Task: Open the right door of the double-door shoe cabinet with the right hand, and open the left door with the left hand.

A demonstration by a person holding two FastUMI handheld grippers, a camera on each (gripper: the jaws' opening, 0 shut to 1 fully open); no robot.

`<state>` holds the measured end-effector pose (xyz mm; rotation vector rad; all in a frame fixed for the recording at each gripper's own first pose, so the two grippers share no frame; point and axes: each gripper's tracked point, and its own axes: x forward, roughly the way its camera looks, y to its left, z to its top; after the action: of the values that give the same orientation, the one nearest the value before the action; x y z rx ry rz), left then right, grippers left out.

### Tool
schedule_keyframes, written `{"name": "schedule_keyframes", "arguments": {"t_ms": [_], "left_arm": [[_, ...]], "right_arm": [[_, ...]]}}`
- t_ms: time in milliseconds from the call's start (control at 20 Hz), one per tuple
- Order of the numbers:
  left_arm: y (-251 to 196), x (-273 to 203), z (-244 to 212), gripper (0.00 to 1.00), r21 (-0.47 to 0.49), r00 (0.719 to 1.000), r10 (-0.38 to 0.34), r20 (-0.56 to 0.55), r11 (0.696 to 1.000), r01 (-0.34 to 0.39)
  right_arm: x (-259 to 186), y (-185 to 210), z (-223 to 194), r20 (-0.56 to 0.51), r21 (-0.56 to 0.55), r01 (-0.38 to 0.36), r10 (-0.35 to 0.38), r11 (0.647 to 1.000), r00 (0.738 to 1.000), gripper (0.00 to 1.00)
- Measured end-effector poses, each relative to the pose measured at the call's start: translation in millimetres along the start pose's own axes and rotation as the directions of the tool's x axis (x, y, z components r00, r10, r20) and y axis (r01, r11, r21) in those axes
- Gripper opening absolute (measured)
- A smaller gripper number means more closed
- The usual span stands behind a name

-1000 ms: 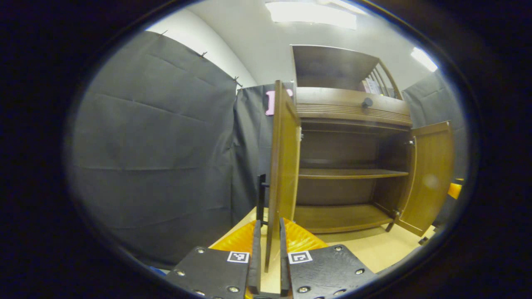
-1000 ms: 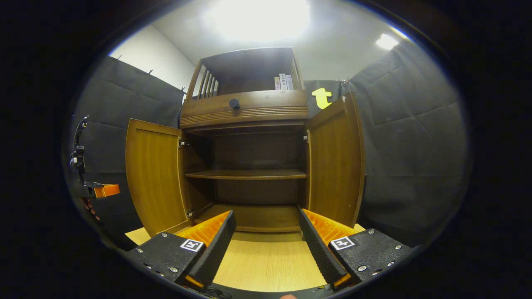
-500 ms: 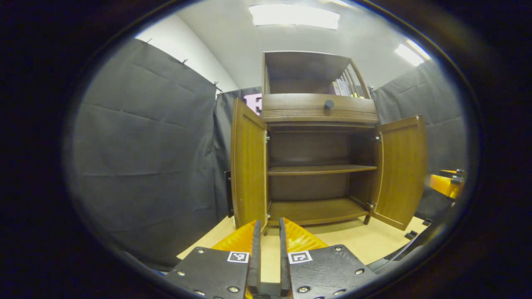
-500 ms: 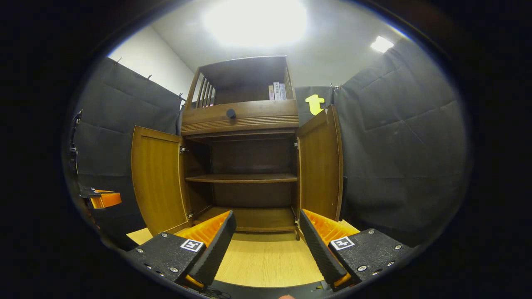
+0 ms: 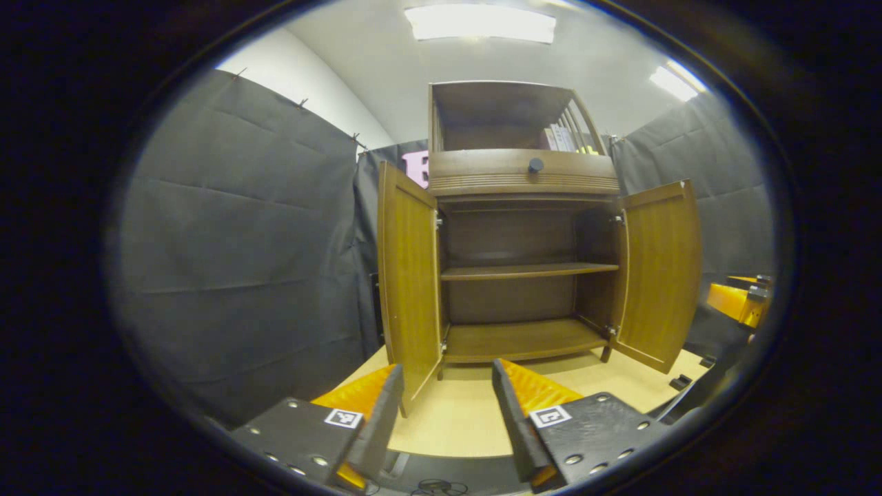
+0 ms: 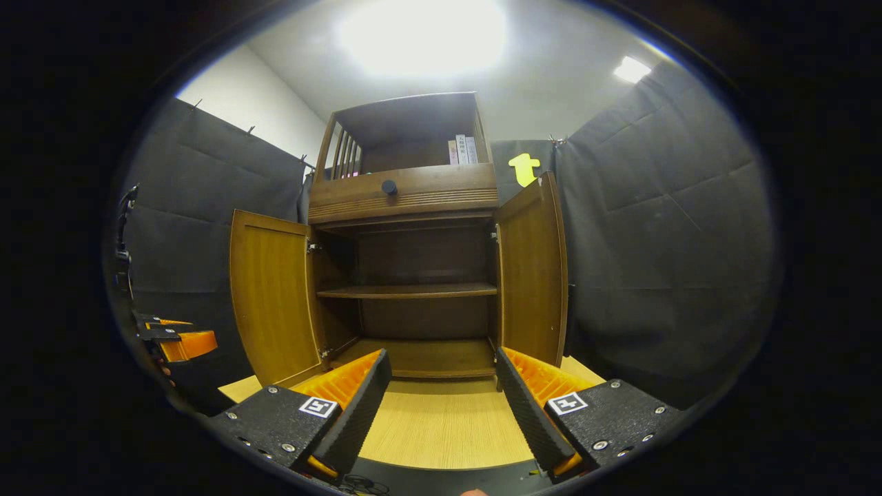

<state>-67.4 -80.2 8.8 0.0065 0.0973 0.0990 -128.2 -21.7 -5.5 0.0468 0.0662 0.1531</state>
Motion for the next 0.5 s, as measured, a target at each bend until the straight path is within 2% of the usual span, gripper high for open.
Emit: {"name": "schedule_keyframes", "arguments": {"t_ms": [350,500], "left_arm": [[3.7,-6.5,10.0,0.99,0.008,0.999,0.018,0.03,1.0,-0.018],[3.3,-5.7,12.3,0.99,0.006,0.999,0.015,0.039,1.0,-0.015]], "right_arm": [[-1.3,1.1,2.3,-0.001,0.008,-0.001,0.001,1.0,1.0,0.95],[-1.0,2.4,1.2,-0.007,0.009,0.0,0.0,1.0,1.0,0.95]]}}
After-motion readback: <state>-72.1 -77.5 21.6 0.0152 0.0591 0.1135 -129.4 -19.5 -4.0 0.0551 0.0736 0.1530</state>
